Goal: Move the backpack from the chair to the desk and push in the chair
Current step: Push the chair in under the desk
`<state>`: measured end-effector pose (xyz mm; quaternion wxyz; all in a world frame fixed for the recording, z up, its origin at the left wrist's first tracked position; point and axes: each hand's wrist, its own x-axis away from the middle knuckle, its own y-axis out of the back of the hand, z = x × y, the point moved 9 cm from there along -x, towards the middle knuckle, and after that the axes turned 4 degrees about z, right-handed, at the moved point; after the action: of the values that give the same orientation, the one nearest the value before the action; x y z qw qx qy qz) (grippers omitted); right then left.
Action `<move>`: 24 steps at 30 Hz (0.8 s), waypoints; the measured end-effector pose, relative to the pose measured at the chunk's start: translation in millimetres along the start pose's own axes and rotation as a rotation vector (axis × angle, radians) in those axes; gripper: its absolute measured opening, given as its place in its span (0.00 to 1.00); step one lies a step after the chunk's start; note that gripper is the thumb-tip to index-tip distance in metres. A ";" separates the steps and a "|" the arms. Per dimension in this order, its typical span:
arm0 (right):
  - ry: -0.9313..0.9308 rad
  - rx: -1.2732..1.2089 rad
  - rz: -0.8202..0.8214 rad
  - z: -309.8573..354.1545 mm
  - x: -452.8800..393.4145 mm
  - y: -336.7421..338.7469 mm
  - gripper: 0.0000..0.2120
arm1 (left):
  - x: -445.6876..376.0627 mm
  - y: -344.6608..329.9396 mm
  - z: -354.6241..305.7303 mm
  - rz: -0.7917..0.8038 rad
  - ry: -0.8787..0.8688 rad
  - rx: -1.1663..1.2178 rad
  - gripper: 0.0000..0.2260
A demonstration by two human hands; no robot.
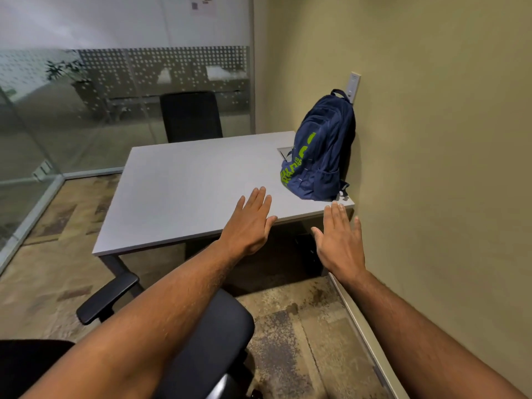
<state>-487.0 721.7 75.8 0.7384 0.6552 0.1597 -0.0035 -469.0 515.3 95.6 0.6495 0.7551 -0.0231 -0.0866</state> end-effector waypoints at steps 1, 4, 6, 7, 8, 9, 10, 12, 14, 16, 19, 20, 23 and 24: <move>0.008 -0.003 -0.006 4.0 -2.7 0.8 0.32 | 2.2 2.1 4.7 -0.004 0.012 -0.003 0.28; 0.035 -0.023 0.002 21.6 -7.6 -3.7 0.31 | 13.9 4.5 16.7 -0.006 0.033 -0.017 0.28; 0.053 -0.035 0.010 36.0 -9.3 -9.5 0.31 | 23.8 4.1 25.2 0.012 0.043 -0.032 0.28; 0.067 -0.042 0.009 45.3 -10.2 -12.4 0.31 | 29.3 4.7 31.7 0.021 0.053 -0.039 0.28; 0.078 -0.047 0.005 53.1 -10.6 -14.9 0.31 | 34.4 5.5 37.3 0.027 0.061 -0.042 0.28; 0.084 -0.051 0.004 60.2 -10.6 -17.1 0.31 | 39.0 6.1 42.5 0.032 0.068 -0.041 0.28; 0.089 -0.056 0.013 69.1 -10.6 -20.2 0.31 | 44.5 6.9 49.6 0.038 0.076 -0.039 0.28; 0.101 -0.057 0.036 87.4 -7.8 -26.0 0.31 | 55.6 9.0 63.8 0.049 0.096 -0.040 0.28; 0.130 -0.054 0.043 108.6 -5.6 -30.1 0.31 | 66.7 13.2 79.3 0.045 0.120 -0.046 0.28; 0.153 -0.049 0.051 130.4 -5.2 -32.1 0.31 | 76.9 20.1 95.7 0.040 0.142 -0.043 0.28; 0.176 -0.040 0.053 160.4 -4.0 -37.0 0.31 | 89.8 27.5 121.7 0.032 0.167 -0.041 0.28; 0.182 -0.036 0.056 170.4 -3.2 -38.7 0.30 | 93.8 29.3 130.6 0.032 0.173 -0.039 0.28; 0.188 -0.014 0.037 199.5 2.8 -39.2 0.30 | 105.0 33.3 154.5 0.014 0.163 -0.047 0.28; 0.184 -0.008 0.027 209.1 6.4 -38.8 0.30 | 108.2 34.4 161.7 0.009 0.154 -0.047 0.28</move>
<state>-440.8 514.9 55.7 0.7231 0.6520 0.2179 0.0675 -385.9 336.0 95.8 0.6672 0.7440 0.0255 -0.0257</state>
